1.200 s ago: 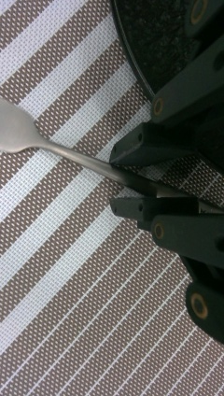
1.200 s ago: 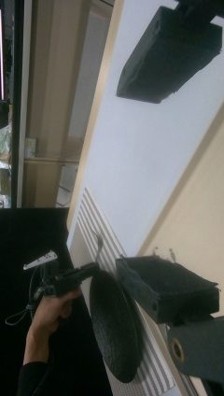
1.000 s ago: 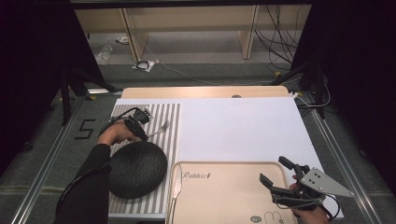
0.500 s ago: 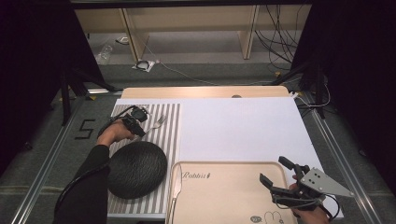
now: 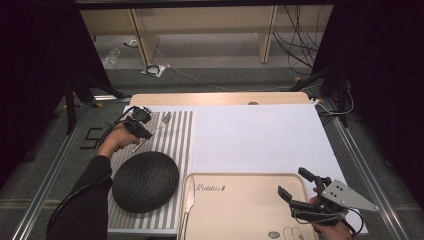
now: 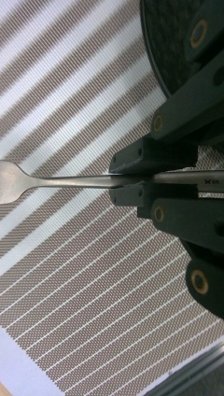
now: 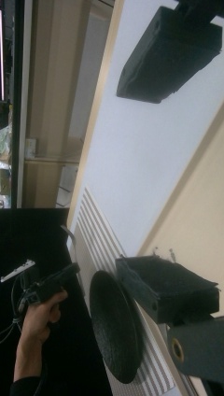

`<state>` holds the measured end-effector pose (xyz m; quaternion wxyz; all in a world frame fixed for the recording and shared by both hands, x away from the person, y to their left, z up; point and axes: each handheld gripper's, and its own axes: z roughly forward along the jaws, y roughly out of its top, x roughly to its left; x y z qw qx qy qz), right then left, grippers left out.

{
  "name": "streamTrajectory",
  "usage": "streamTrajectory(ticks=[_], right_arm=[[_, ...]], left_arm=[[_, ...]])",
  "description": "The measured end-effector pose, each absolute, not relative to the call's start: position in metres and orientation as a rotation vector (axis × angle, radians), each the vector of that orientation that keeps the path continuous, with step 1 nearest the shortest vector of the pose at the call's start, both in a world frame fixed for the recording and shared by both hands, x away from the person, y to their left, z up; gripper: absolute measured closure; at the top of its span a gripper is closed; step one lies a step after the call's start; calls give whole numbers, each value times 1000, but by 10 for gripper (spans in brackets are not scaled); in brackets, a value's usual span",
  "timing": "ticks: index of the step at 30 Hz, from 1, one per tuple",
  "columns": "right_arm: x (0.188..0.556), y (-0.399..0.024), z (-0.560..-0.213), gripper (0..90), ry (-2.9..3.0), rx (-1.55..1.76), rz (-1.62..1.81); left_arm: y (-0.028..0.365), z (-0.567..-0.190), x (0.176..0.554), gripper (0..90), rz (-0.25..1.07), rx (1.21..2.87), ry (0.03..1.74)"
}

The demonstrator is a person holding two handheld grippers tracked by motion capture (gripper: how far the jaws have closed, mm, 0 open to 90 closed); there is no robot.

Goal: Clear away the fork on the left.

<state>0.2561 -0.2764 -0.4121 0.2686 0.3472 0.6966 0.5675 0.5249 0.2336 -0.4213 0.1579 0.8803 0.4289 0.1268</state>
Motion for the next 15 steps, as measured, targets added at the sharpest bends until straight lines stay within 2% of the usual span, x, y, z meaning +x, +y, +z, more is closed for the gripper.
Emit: streamTrajectory(ticks=[15], right_arm=[[256,-276,-412,159,1879,936,1529]], left_arm=[[216,-396,488,826,314,2345,1131]])
